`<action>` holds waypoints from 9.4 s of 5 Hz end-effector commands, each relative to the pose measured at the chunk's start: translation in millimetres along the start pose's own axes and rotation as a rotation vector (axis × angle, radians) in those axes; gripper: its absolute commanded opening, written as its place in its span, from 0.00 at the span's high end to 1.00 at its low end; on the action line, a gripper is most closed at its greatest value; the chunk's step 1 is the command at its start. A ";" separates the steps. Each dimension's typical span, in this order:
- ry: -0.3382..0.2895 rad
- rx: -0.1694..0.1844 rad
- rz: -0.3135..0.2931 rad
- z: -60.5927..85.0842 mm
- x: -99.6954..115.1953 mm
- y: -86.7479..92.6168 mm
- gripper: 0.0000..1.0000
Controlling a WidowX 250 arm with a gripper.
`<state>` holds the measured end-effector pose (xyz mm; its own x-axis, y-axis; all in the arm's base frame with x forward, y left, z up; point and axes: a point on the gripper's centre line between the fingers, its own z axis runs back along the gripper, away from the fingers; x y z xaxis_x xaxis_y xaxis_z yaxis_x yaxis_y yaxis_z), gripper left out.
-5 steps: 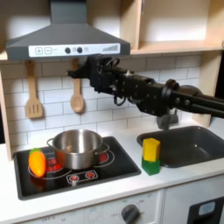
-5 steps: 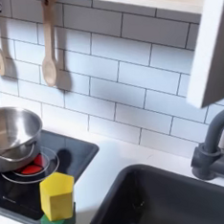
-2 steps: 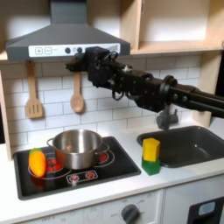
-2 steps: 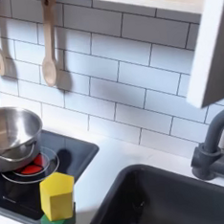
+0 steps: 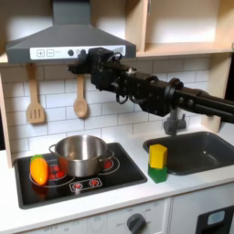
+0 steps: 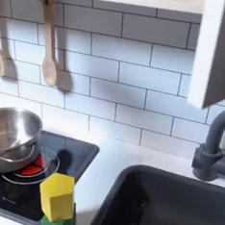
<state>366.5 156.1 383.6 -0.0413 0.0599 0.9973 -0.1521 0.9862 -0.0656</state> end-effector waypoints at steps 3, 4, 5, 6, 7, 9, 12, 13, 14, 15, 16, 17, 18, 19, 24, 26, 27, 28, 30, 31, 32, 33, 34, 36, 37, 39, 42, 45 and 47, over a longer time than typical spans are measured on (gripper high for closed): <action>0.006 -0.032 0.018 -13.9 -6.6 -10.6 1.00; 0.004 -0.033 0.013 -12.8 -4.8 -9.7 1.00; -0.003 -0.030 0.022 -12.0 -3.9 -9.1 1.00; -0.005 -0.038 0.022 -15.4 -3.2 -11.8 1.00; -0.009 -0.038 0.023 -18.4 -1.9 -12.0 1.00; 0.010 -0.048 0.030 -25.5 -6.9 -14.5 1.00; 0.010 -0.045 0.032 -27.8 -7.6 -12.7 1.00; 0.013 -0.053 0.038 -30.8 -8.3 -14.0 1.00; 0.012 -0.049 0.044 -28.6 -8.6 -12.3 1.00; 0.023 -0.055 0.053 -24.6 -9.5 -14.3 1.00; 0.046 -0.075 0.048 -20.9 -13.3 -19.8 1.00; 0.076 -0.112 0.043 -14.7 -17.6 -27.6 1.00; 0.164 -0.156 0.033 -2.6 -32.2 -36.7 1.00; 0.306 -0.213 0.018 9.1 -50.4 -46.3 1.00; 0.989 -0.199 0.058 90.1 -109.9 -61.2 1.00; 1.253 -0.216 -0.033 125.4 -125.6 -71.9 1.00; 1.338 -0.197 -0.057 140.0 -130.3 -68.5 1.00; 1.332 -0.180 -0.072 145.2 -123.2 -69.8 0.26; 1.368 -0.174 -0.158 158.2 -117.6 -73.1 0.00; 1.382 -0.186 -0.168 161.1 -115.3 -74.7 0.00; 1.410 -0.200 -0.144 164.5 -116.8 -74.3 0.00; 1.409 -0.233 -0.175 166.8 -118.4 -79.6 0.00; 1.410 -0.221 -0.165 165.8 -118.1 -77.1 0.00; 1.408 -0.224 -0.166 165.6 -117.7 -77.7 0.00; 1.408 -0.221 -0.166 165.7 -117.7 -77.1 0.00; 1.395 -0.204 -0.178 145.3 -116.3 -66.7 0.00; 1.411 -0.093 -0.168 103.1 -128.2 -22.9 0.00; 1.424 -0.085 -0.156 77.4 -144.9 4.2 0.00; 1.420 -0.086 -0.159 62.5 -151.8 17.0 0.00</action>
<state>308.8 153.6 227.7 0.9835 -0.0028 0.1810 0.0034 1.0000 -0.0029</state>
